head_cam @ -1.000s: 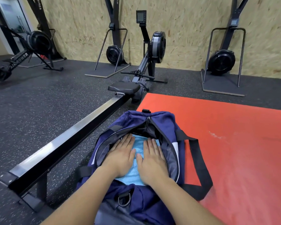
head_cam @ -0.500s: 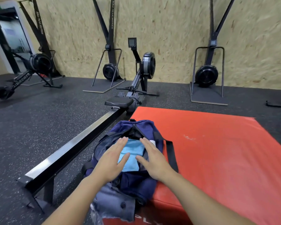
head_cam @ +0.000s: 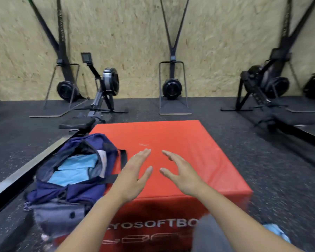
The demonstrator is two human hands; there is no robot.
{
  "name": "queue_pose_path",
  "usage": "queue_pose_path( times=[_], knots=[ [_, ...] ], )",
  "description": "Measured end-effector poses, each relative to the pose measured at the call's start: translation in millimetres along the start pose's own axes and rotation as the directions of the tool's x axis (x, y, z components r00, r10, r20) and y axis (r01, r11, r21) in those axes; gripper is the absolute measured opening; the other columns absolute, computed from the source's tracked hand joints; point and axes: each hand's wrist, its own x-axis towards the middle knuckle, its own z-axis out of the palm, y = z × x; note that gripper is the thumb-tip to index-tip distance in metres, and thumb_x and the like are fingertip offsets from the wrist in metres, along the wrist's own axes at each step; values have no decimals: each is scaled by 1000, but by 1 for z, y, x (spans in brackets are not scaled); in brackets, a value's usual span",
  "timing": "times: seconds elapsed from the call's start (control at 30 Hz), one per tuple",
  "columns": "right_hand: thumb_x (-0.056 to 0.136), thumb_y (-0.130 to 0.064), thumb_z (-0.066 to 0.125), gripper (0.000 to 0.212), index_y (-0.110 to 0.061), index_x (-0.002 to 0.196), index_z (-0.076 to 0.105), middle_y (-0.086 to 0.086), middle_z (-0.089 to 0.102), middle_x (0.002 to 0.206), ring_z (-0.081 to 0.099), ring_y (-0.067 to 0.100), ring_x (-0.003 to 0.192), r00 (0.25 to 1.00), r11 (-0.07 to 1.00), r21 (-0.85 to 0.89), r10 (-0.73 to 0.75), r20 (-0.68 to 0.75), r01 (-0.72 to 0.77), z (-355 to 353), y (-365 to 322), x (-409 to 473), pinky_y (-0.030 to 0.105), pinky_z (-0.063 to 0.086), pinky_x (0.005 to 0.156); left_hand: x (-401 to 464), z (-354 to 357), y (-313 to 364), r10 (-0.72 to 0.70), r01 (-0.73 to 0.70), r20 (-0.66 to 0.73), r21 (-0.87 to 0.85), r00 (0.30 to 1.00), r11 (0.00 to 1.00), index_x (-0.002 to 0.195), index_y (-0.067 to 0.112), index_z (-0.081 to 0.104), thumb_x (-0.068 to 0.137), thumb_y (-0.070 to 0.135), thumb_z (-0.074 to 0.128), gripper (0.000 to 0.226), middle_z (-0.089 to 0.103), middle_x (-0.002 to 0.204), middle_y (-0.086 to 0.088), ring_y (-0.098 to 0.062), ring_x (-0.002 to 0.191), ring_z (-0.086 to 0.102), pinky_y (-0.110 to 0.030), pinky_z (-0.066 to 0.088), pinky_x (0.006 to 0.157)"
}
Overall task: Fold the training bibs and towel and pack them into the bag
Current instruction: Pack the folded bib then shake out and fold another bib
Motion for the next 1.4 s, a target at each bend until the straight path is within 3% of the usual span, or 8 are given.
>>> queue_pose_path(
  times=[0.1,0.43,0.57,0.73,0.9,1.03,1.27,1.4],
  knots=[
    [92,-32,71,63,-26,148,43,-7,50,146,47,6,132,997,997,-36,61,-39,-62,-45,35,-48,24,33,114,8,51,38,68,-67,70,-11,995,998,154,26,33,95,56,37,66,30,157,13,-5,147,25,-15,10,119],
    [92,-34,70,61,-22,147,46,-7,51,146,46,5,134,912,909,-100,394,-115,-405,-122,156,-213,23,33,114,2,221,116,194,-163,386,-111,902,980,156,26,31,99,53,36,63,33,160,7,-9,149,25,-28,16,123],
    [95,-37,65,60,-28,150,41,-15,43,146,41,2,133,811,805,-100,577,-91,-584,-123,200,-272,20,31,110,-10,275,126,192,-143,504,-135,842,980,156,25,32,98,51,36,63,34,160,7,-10,148,25,-29,17,123],
    [96,-43,61,60,-30,150,39,-7,41,153,40,12,140,689,685,-92,725,-18,-723,-107,251,-322,32,35,114,-9,322,125,194,-136,595,-141,780,981,155,25,31,97,54,34,65,35,159,6,-11,147,28,-19,12,119],
    [98,-42,59,60,-25,152,37,-4,37,157,34,17,145,550,547,-93,835,-12,-832,-90,298,-364,35,30,118,1,377,127,200,-121,643,-165,740,979,155,24,31,90,65,23,78,35,159,6,-12,146,29,-27,19,121],
    [93,-55,53,67,-26,152,37,-3,32,160,30,18,147,445,444,-88,896,9,-892,-77,335,-392,36,28,119,4,419,137,208,-114,687,-181,696,977,156,22,30,96,56,32,69,34,160,4,-13,147,29,-22,15,119],
    [100,-39,58,54,-33,150,40,8,11,167,13,24,153,274,273,-41,961,-33,-961,-70,405,-412,42,29,117,-1,458,140,220,-101,742,-203,633,974,157,24,27,104,46,39,59,29,161,8,-10,149,23,-14,6,115],
    [101,-42,53,55,-30,153,37,11,18,165,12,26,154,177,173,66,982,67,-983,-61,424,-416,44,22,119,-2,463,128,180,-87,768,-161,614,983,158,28,24,105,46,36,57,27,162,11,-7,148,20,-15,5,115]
  ],
)
